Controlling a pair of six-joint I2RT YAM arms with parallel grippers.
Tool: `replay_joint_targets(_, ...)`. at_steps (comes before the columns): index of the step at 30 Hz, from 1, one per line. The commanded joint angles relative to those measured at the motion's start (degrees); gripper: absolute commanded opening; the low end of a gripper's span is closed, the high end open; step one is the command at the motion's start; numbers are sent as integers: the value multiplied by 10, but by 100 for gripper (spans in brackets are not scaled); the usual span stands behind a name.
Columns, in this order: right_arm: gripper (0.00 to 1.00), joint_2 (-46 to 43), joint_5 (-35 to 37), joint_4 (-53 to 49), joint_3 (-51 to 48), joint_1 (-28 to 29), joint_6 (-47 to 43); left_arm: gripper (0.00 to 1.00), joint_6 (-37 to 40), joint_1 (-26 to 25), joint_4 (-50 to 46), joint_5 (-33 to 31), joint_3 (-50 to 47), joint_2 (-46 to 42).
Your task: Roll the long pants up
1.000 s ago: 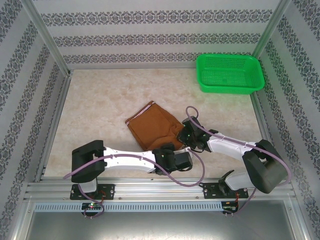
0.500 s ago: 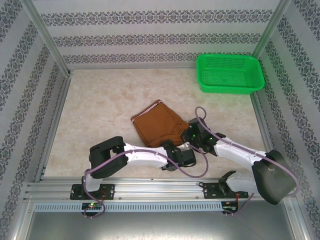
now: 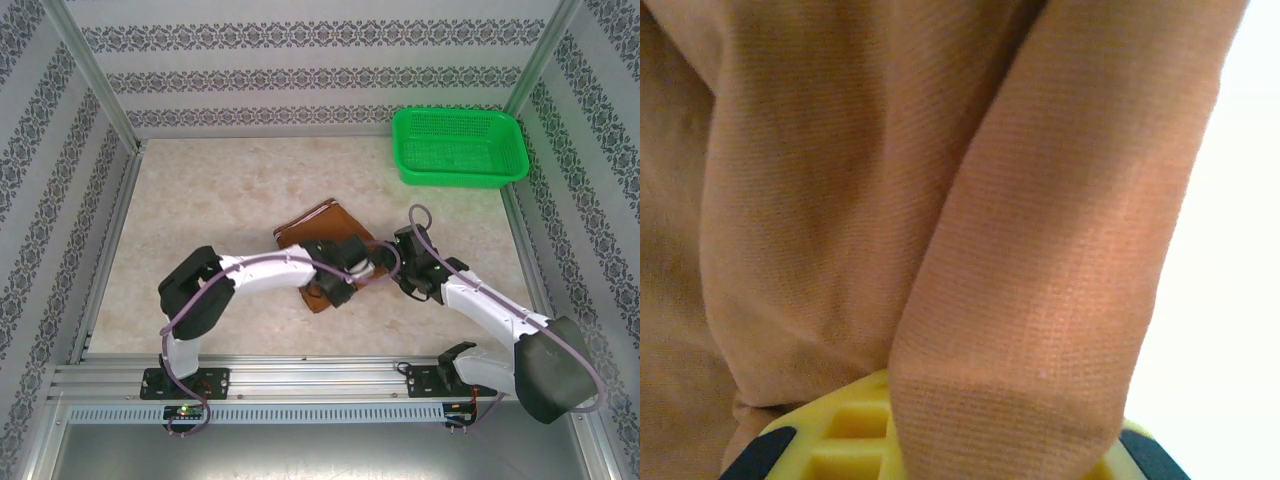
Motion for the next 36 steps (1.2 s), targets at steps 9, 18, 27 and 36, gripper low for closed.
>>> replay_joint_targets(9, 88, -70, -52, -83, 19, -11, -44, 0, -218, 120, 133, 517, -81, -62)
replay_joint_targets(18, 89, -22, -93, -17, -3, -1, -26, 0, -479, 182, 521, 622, -242, -65)
replay_joint_targets(27, 89, 49, -91, 60, 9, 34, -5, 0, -507, 182, 620, 604, -342, -36)
replay_joint_targets(36, 89, 148, -104, 90, 41, 50, -22, 0, -587, 180, 816, 604, -402, 58)
